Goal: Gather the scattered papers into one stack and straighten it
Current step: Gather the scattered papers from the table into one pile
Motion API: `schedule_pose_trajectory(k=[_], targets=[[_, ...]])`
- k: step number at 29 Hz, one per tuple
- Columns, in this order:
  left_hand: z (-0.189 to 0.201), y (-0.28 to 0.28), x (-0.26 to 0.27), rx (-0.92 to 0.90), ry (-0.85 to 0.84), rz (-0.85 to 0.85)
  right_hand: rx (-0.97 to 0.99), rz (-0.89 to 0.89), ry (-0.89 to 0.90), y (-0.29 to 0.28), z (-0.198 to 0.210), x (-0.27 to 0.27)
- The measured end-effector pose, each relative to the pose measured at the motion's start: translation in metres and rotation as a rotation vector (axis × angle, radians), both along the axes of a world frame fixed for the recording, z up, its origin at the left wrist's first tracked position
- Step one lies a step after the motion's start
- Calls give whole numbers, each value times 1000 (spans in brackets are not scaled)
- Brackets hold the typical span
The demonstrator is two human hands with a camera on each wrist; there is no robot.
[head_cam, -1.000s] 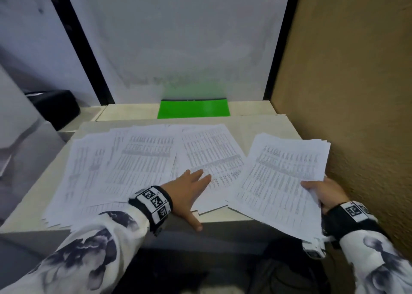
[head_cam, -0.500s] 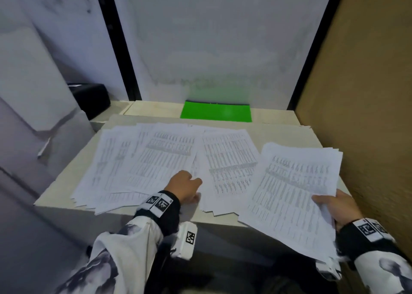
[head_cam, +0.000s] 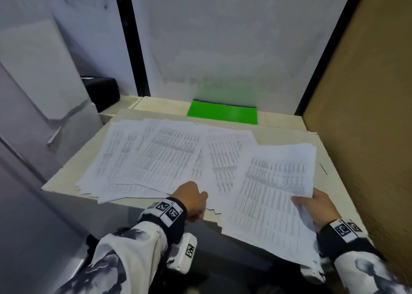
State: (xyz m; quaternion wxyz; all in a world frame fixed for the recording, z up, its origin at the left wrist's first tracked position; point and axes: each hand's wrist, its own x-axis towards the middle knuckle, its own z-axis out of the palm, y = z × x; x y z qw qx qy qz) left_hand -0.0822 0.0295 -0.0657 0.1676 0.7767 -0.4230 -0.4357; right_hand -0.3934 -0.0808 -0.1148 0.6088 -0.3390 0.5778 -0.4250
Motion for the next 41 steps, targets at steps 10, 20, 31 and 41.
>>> schedule_pose_trajectory(k=[10, 20, 31, 41], targets=[[5, 13, -15, 27, 522, 259, 21, 76, 32, 8, 6, 20], [5, -28, -23, -170, 615, 437, 35, 91, 66, 22, 21, 24], [1, -70, -14, -165, 243, 222, 60, 107, 164, 25, 31, 24], [131, -89, 48, -906, 28, 46, 118, 40, 102, 19, 35, 18]])
